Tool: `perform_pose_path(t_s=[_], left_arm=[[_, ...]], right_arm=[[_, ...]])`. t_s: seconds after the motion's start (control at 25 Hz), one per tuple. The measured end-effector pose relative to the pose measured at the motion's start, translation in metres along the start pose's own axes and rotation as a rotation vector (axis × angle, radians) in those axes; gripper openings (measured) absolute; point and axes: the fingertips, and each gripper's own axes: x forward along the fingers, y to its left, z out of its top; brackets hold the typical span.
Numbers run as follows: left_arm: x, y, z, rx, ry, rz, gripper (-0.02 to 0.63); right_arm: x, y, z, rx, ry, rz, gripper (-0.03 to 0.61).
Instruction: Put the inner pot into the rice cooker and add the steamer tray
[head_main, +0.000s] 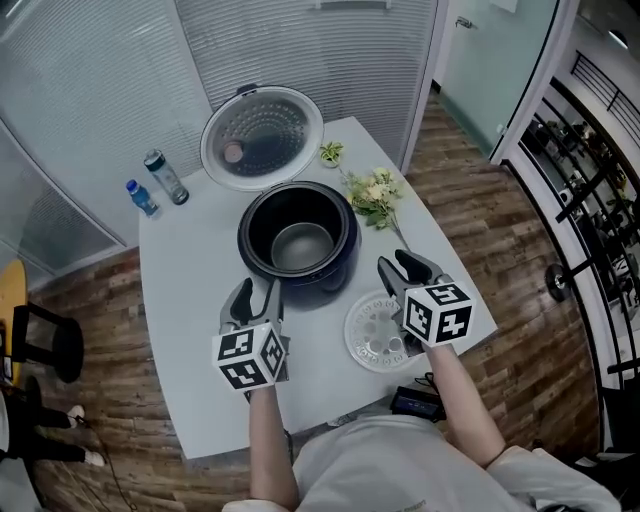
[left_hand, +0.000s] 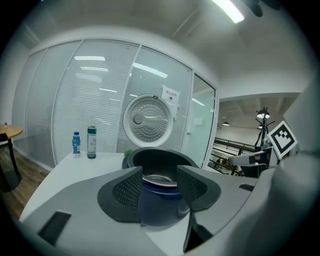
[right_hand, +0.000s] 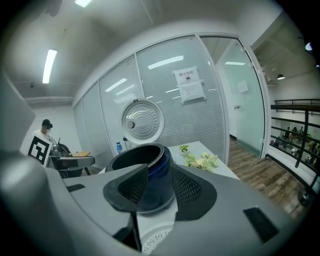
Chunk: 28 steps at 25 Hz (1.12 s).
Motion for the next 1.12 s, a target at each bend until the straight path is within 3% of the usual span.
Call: perform_pose_path(t_s=[0.28,0.64,0.88,1.12], left_arm=[[-0.020,-0.022,-0.015,0.038,0.016,-0.035,0.222],[-0.038,-0.054,-0.058,0.006,0.075,-0.099,0.216],[-0.027,-0.067,-0.090,-0.010,0.131,-0.127,0.212],[-0.007,-0.078,-0.138,0.017,0.247,-0.121,0.212]], right_arm=[[-0.030,0.000,-0.016,0.015,0.000,-0.020,0.158],[-0.072,-0.013,-0.065,0.054,0.079,-0.060,0.158],[-0.078,-0.032,-0.102,0.066,0.150,-0.102,0.158],[-0.070,-0.061,-0.146,0.066,0.259,-0.123,0.158]])
